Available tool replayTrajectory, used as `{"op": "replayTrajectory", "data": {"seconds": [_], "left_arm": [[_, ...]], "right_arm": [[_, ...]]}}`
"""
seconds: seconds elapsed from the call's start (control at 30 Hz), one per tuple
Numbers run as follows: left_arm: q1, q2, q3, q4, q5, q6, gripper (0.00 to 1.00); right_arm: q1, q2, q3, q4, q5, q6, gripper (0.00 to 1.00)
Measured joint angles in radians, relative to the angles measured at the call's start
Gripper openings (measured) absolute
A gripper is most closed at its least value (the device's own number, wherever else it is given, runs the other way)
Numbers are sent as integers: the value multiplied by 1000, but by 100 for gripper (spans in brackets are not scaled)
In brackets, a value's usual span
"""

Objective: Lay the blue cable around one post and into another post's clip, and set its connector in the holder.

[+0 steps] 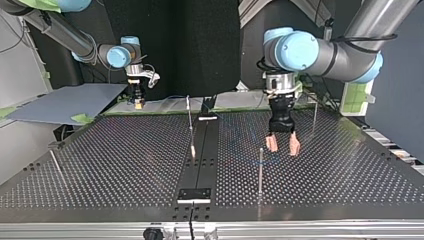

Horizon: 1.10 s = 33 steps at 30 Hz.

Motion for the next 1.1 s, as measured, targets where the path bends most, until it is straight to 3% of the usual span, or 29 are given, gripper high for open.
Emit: {"op": "replayTrajectory", "data": {"seconds": [0.23,0.43,0.7,1.1], "left_arm": [[-4,-32,39,-6,24,-65,100],[1,-76,81,-32,12,-112,100],[18,-134,145,-55,-34,-114,100],[41,-176,181,-68,-11,-113,100]], "right_arm": [[0,0,0,0,0,0,0],[0,0,0,2,0,-1,0],[0,0,0,2,0,-1,0],[-6,-1,0,5,14,-2,0]]}}
